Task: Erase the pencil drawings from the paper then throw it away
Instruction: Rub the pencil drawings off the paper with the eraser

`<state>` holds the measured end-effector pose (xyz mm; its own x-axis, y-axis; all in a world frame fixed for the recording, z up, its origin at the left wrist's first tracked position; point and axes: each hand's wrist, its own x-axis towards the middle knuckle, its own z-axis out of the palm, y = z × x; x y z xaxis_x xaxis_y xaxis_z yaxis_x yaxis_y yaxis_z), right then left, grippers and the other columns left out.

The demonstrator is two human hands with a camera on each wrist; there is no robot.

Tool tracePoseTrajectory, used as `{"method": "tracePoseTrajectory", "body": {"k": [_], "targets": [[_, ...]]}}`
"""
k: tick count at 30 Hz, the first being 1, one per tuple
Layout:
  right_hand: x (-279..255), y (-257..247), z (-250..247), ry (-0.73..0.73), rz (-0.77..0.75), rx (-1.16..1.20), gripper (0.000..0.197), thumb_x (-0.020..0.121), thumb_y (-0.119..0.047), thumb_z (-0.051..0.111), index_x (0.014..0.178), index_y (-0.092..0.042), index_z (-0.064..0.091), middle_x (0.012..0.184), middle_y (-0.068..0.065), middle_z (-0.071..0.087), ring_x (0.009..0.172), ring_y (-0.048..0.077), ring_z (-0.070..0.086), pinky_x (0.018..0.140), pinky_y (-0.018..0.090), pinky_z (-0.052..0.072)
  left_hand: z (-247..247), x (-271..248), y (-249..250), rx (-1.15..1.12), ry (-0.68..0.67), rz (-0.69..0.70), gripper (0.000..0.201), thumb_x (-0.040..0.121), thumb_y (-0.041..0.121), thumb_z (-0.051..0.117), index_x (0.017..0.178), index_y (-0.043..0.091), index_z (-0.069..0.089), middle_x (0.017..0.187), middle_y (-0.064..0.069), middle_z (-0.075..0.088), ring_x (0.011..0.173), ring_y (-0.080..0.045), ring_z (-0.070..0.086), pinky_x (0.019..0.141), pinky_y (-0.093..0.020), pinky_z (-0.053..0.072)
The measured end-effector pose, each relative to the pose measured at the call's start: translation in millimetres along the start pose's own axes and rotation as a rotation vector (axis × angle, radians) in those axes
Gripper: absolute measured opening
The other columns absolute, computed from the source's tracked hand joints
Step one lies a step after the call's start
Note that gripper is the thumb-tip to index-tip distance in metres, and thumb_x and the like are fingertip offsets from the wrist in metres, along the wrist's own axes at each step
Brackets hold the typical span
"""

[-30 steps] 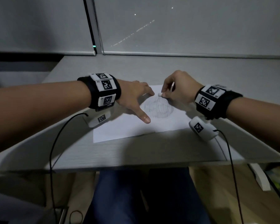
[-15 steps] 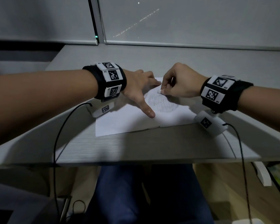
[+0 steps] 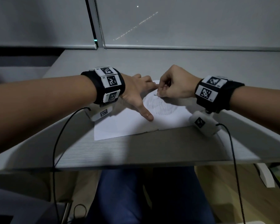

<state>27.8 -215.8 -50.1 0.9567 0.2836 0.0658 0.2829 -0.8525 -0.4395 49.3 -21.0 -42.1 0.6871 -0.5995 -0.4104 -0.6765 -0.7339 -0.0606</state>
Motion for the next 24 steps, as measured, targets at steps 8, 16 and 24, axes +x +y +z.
{"method": "tracePoseTrajectory", "body": {"k": [8, 16, 24], "targets": [[-10.6, -21.2, 11.4, -0.038, -0.099, -0.019, 0.01, 0.08, -0.013, 0.072, 0.073, -0.013, 0.08, 0.065, -0.001, 0.072, 0.058, 0.009, 0.063, 0.059, 0.022, 0.054, 2.5, -2.1, -2.7, -0.012, 0.009, -0.007, 0.124, 0.05, 0.107, 0.058, 0.154, 0.044, 0.031, 0.132, 0.017, 0.031, 0.122, -0.02, 0.035, 0.111, -0.057, 0.044], [8.5, -0.1, 2.9, 0.093, 0.041, -0.024, 0.008, 0.078, -0.018, 0.078, 0.074, -0.013, 0.082, 0.063, -0.001, 0.07, 0.055, 0.008, 0.058, 0.062, 0.023, 0.049, 3.1, -0.3, -3.3, 0.005, -0.003, -0.001, 0.14, 0.052, 0.106, 0.056, 0.167, 0.042, 0.009, 0.159, 0.011, 0.029, 0.135, -0.025, 0.035, 0.114, -0.056, 0.041], [-9.7, -21.5, 14.5, -0.046, -0.108, 0.058, 0.009, 0.078, -0.01, 0.076, 0.072, -0.014, 0.082, 0.053, -0.012, 0.064, 0.048, -0.001, 0.056, 0.056, 0.012, 0.046, 5.9, 0.3, -4.3, 0.0, 0.013, -0.003, 0.124, 0.047, 0.109, 0.055, 0.15, 0.044, 0.034, 0.13, 0.017, 0.032, 0.119, -0.02, 0.037, 0.108, -0.056, 0.046]]}}
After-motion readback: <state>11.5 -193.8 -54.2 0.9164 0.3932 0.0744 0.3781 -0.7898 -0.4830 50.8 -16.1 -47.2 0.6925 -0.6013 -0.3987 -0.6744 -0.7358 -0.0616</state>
